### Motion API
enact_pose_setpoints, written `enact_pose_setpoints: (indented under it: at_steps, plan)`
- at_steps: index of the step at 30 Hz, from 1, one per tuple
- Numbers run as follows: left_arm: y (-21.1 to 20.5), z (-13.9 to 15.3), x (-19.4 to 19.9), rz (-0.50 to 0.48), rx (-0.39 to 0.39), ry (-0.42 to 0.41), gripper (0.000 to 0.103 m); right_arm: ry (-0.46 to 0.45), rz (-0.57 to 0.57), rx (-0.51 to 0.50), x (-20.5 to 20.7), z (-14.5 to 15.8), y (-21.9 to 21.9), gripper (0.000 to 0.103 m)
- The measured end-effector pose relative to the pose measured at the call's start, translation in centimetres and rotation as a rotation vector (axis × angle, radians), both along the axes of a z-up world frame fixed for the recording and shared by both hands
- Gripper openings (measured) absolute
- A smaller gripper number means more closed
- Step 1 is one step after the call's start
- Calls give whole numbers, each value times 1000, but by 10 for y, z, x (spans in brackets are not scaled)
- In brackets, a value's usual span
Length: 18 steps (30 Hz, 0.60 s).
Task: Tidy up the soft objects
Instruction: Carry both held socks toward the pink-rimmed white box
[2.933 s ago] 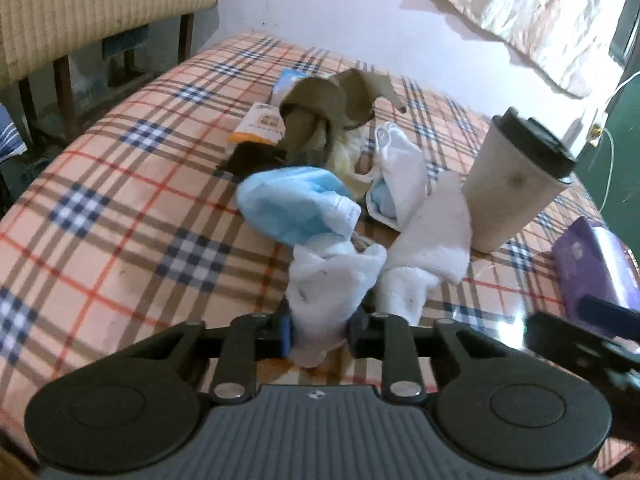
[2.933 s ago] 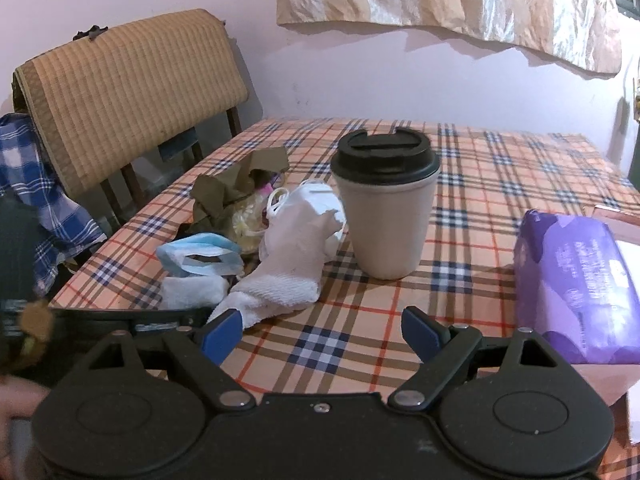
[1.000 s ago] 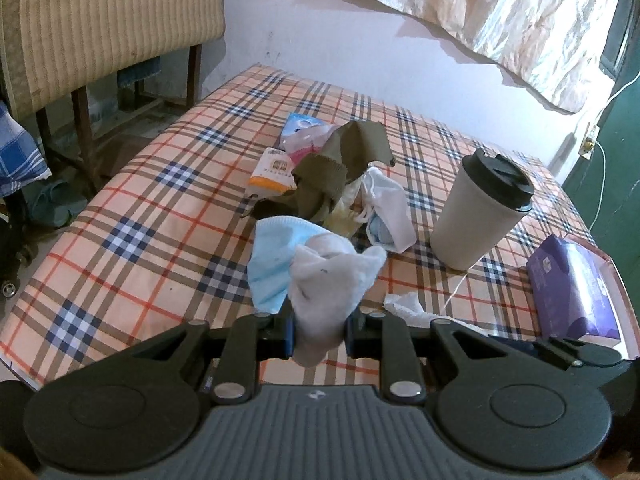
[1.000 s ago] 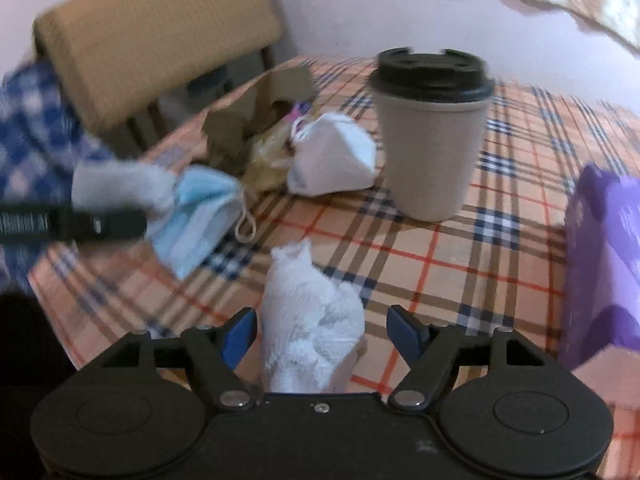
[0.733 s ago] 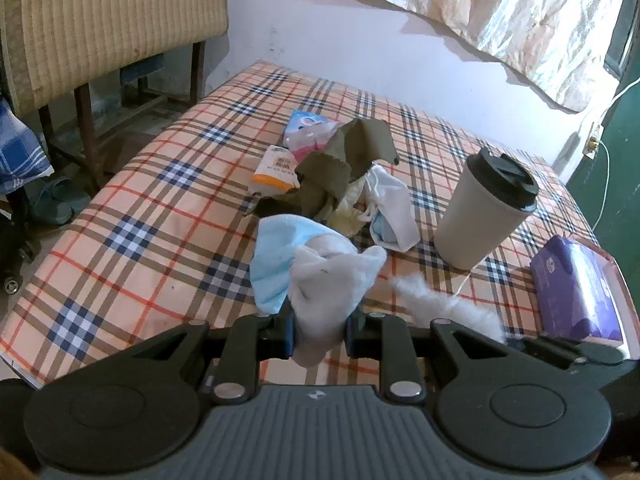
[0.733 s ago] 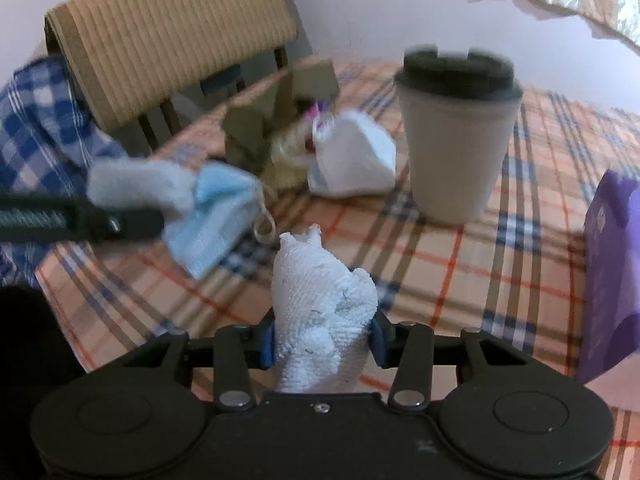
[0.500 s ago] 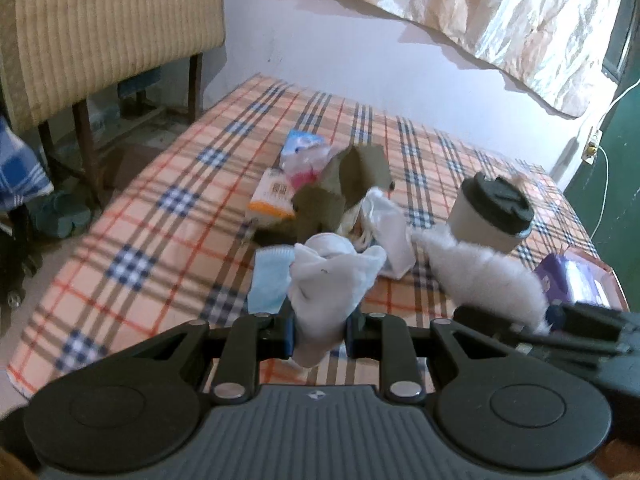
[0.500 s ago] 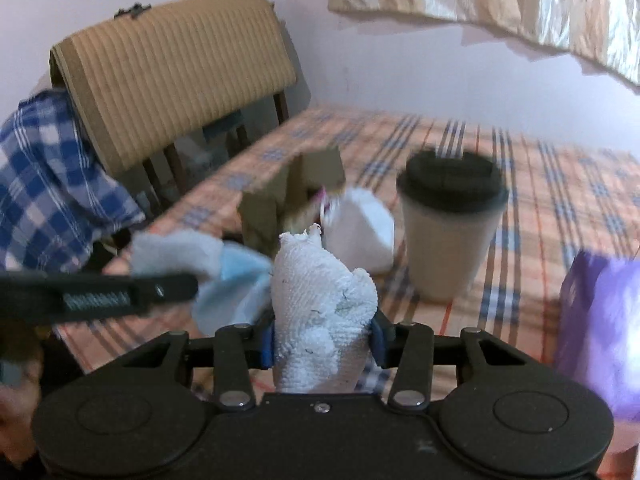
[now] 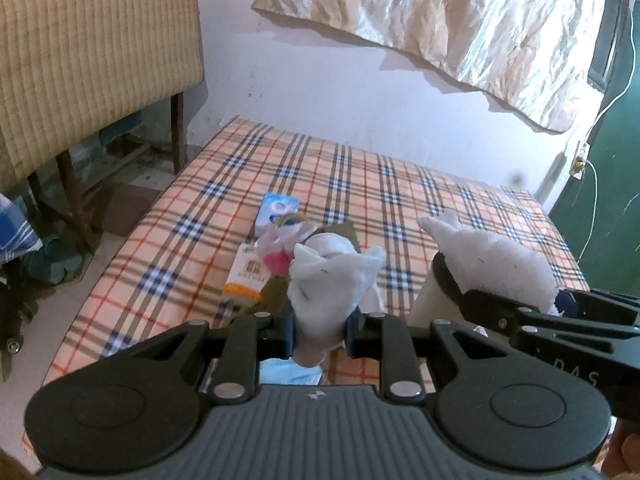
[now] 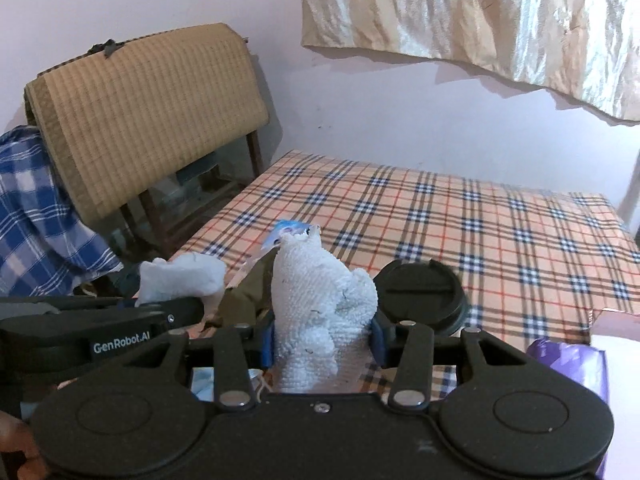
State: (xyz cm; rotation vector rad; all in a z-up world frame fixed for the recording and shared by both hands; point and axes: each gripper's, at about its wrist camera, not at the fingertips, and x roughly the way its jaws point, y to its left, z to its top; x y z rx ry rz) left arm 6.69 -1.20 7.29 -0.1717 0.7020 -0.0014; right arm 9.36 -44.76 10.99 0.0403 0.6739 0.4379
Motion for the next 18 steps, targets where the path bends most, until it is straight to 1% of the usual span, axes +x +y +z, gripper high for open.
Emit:
enact_pose_setpoints:
  at_steps: [10,18]
  plan:
    - [-17,17,9,-29,-2,-29,24,-27,-55,-3,2,16,-21,53]
    - [-37,21,13,-72,-1,-37,24,-27,-94,0,4,18,-40,53]
